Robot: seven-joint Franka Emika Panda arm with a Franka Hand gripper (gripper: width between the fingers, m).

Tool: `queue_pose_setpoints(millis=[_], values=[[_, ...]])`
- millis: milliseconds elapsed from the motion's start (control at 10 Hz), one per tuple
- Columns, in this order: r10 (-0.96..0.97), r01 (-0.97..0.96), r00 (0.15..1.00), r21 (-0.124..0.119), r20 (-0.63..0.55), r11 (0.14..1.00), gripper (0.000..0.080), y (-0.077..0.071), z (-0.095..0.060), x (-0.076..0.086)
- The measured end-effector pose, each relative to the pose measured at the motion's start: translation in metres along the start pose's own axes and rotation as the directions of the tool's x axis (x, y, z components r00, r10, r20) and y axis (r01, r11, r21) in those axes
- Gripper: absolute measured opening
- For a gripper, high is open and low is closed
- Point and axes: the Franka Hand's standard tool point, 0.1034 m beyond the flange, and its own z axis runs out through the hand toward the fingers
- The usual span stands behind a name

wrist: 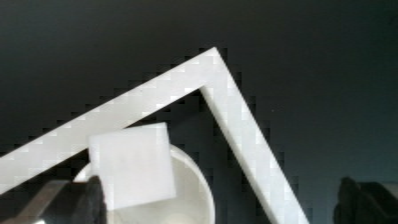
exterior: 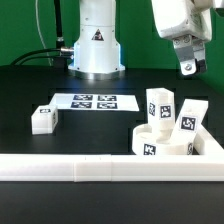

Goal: Assemble stool

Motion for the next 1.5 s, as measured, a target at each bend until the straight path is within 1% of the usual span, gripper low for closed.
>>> queue_pose_setpoints(millis=[100,200,300,400,500,600,700,1000,1100,1200,1300,1400,1500], values=[[-0.089,0.089,0.996,-0.001,-0.007,0.996,0.0649,0.000,-0.001,0.011],[-0.203,0.203,0.979,-0.002,-0.016,0.979,0.0649,-0.003,-0.007,0.033],[-0.303,0.303,0.953,0.000,-0.032,0.953,0.0649,-0.011,-0.018,0.066],[-0.339,0.340,0.940,0.001,-0.045,0.941,0.0649,-0.018,-0.022,0.085],[-0.439,0.440,0.896,0.002,-0.062,0.898,0.0649,-0.029,-0.026,0.106],[-0.460,0.462,0.885,0.008,-0.074,0.887,0.0649,-0.040,-0.031,0.122],[-0.439,0.441,0.896,0.012,-0.071,0.897,0.0649,-0.041,-0.032,0.120],[-0.447,0.449,0.892,0.008,-0.072,0.894,0.0649,-0.039,-0.030,0.120],[-0.480,0.481,0.874,-0.001,-0.073,0.877,0.0649,-0.039,-0.030,0.122],[-0.562,0.561,0.825,-0.038,-0.057,0.827,0.0649,-0.037,-0.030,0.129],[-0.629,0.625,0.777,-0.076,-0.037,0.777,0.0649,-0.039,-0.033,0.138],[-0.698,0.693,0.715,-0.100,-0.030,0.714,0.0649,-0.044,-0.037,0.145],[-0.782,0.776,0.623,-0.108,-0.025,0.622,0.0649,-0.049,-0.039,0.160]])
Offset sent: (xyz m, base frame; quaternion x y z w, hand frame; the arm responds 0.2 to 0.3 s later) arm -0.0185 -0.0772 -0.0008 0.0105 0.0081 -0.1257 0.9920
